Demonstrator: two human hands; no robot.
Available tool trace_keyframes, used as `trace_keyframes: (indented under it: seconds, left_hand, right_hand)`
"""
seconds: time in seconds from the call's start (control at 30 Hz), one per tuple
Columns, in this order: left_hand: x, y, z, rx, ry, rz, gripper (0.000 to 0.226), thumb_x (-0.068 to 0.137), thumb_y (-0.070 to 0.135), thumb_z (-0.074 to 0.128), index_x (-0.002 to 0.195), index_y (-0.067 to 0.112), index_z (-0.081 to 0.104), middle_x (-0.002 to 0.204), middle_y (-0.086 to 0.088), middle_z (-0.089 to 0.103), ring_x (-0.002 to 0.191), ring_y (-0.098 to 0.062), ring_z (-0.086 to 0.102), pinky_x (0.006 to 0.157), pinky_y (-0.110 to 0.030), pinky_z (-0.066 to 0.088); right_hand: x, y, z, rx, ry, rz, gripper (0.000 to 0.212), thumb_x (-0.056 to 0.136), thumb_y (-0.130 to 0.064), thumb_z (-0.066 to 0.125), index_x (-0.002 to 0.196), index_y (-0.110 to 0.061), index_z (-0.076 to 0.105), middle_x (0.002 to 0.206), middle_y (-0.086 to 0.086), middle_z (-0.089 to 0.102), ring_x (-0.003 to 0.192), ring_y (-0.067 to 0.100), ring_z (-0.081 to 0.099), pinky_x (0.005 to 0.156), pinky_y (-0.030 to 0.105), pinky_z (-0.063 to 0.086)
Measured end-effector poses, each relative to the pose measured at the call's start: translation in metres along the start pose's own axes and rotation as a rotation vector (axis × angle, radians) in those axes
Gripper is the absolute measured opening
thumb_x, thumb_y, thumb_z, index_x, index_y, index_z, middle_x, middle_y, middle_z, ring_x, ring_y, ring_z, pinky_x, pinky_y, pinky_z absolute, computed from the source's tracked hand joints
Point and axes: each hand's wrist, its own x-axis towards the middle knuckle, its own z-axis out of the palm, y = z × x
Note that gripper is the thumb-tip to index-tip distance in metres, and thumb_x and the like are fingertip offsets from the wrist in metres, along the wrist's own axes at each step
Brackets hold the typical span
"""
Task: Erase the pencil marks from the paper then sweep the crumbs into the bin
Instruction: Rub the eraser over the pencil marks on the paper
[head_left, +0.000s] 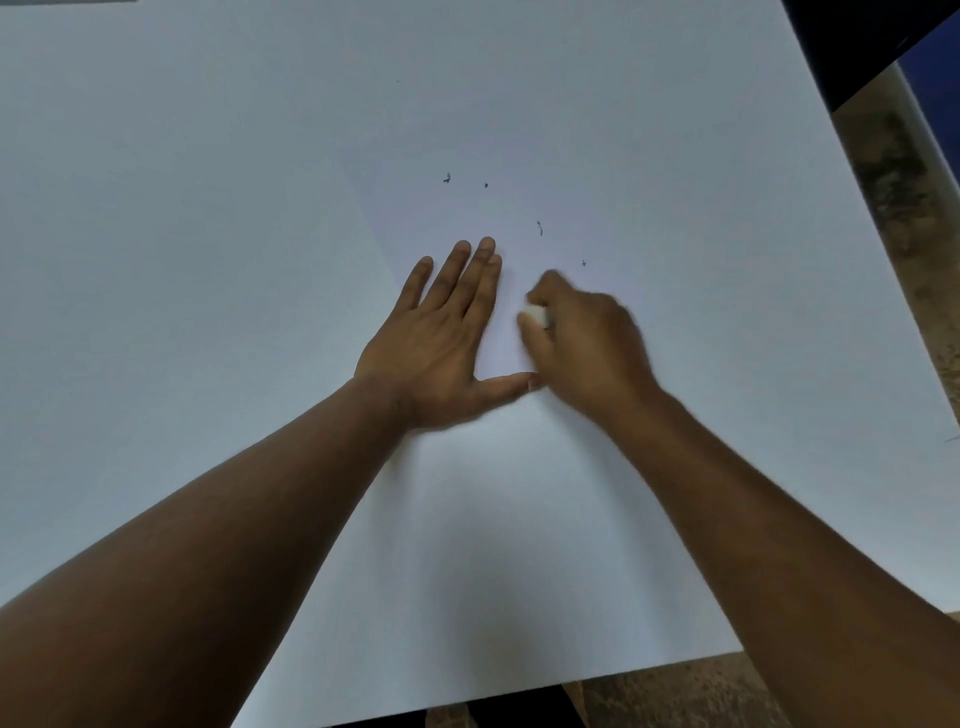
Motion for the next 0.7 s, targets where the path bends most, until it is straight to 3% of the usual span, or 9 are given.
trace_keyframes:
  seconds: [0.1,0.2,0.5,0.7]
  left_hand:
    - [0.000,0.001,-0.001,-0.004,-0.015,-0.006,0.112,0.087,0.089,0.016,0.161,0.011,-0.017,0.170,-0.002,-0.021,0.156,-0.017,-0.021,0.128,-0.046,-0.007]
    - [0.001,0.000,-0.002,-0.007,-0.028,-0.008,0.113,0.087,0.090,0.016,0.160,0.012,-0.019,0.170,-0.002,-0.023,0.155,-0.017,-0.023,0.128,-0.046,-0.006]
    - [-0.011,-0.013,-0.020,-0.063,0.027,0.018,0.108,0.087,0.087,0.026,0.164,0.018,-0.008,0.172,-0.002,-0.011,0.158,-0.018,-0.015,0.128,-0.041,-0.006]
    - [-0.022,-0.025,-0.015,-0.003,-0.043,0.013,0.113,0.084,0.092,0.022,0.163,0.019,-0.011,0.172,-0.002,-0.014,0.157,-0.018,-0.018,0.128,-0.044,-0.005]
  right_hand:
    - [0.010,0.033,-0.019,-0.003,0.064,0.169,0.018,0.093,-0.032,0.055,0.102,-0.017,0.057,0.089,0.011,0.069,0.087,0.037,0.064,0.077,0.038,0.052]
    - [0.011,0.041,-0.022,0.041,0.058,0.206,0.016,0.093,-0.030,0.053,0.098,-0.014,0.055,0.083,0.006,0.066,0.080,0.031,0.061,0.075,0.039,0.052]
    - [0.006,0.041,-0.023,0.119,0.058,0.241,0.022,0.096,-0.030,0.053,0.109,-0.013,0.056,0.085,0.000,0.062,0.084,0.026,0.060,0.072,0.030,0.042]
    - [-0.006,0.016,-0.019,0.229,0.041,0.149,0.020,0.093,-0.028,0.060,0.111,-0.018,0.062,0.074,-0.008,0.058,0.074,0.016,0.058,0.073,0.028,0.047]
